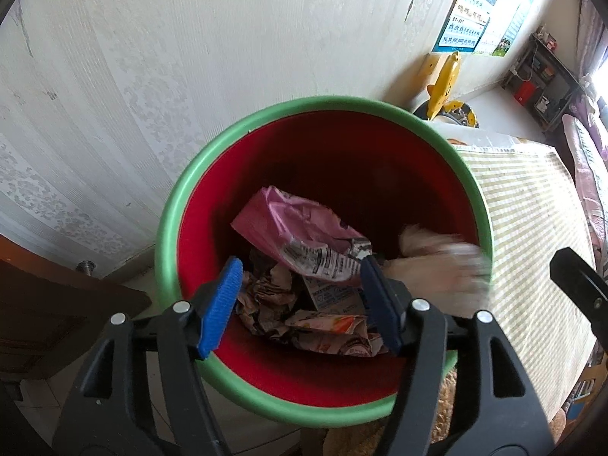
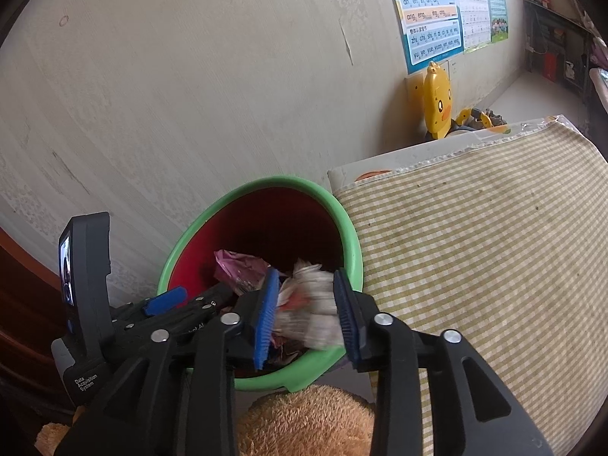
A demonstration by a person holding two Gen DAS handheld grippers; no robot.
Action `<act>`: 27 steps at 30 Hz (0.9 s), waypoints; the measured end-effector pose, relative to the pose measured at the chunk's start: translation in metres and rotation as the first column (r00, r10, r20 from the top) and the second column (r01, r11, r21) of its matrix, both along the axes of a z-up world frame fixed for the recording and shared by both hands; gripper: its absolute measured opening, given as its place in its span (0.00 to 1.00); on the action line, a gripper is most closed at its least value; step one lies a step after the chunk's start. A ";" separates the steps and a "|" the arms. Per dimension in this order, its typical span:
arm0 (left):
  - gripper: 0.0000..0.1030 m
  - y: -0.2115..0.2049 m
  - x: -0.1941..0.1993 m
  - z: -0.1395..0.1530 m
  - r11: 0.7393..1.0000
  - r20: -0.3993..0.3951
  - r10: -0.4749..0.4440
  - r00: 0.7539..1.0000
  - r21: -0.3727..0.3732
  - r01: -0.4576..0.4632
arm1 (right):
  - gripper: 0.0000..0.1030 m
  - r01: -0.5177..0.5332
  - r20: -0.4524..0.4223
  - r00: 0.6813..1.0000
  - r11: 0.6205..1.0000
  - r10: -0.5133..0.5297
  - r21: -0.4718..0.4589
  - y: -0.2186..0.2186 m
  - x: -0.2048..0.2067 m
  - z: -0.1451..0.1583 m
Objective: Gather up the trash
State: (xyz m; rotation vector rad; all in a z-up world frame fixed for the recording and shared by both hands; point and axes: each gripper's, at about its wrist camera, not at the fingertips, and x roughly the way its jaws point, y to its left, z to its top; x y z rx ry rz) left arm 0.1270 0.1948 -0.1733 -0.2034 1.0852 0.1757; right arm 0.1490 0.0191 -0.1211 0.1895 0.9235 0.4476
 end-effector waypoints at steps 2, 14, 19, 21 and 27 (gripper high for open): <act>0.60 -0.002 -0.001 0.007 1.000 0.010 -0.004 1.000 -0.002 0.004 | 0.33 0.012 0.013 1.000 1.000 -0.012 0.009 -0.005 -0.004 0.007; 0.77 -0.068 -0.031 0.118 0.994 0.303 -0.111 0.946 0.027 0.108 | 0.59 0.198 0.224 0.952 0.977 -0.211 0.078 -0.089 -0.065 0.088; 0.85 -0.105 -0.062 0.170 0.987 0.455 -0.159 0.876 0.040 0.158 | 0.76 0.291 0.351 0.886 0.952 -0.304 0.092 -0.130 -0.107 0.126; 0.89 -0.116 -0.069 0.186 0.984 0.498 -0.173 0.850 0.048 0.172 | 0.82 0.312 0.391 0.862 0.945 -0.324 0.096 -0.141 -0.118 0.136; 0.95 -0.153 -0.100 0.221 0.977 0.597 -0.204 0.776 0.075 0.198 | 0.93 0.372 0.477 0.797 0.923 -0.372 0.098 -0.165 -0.156 0.159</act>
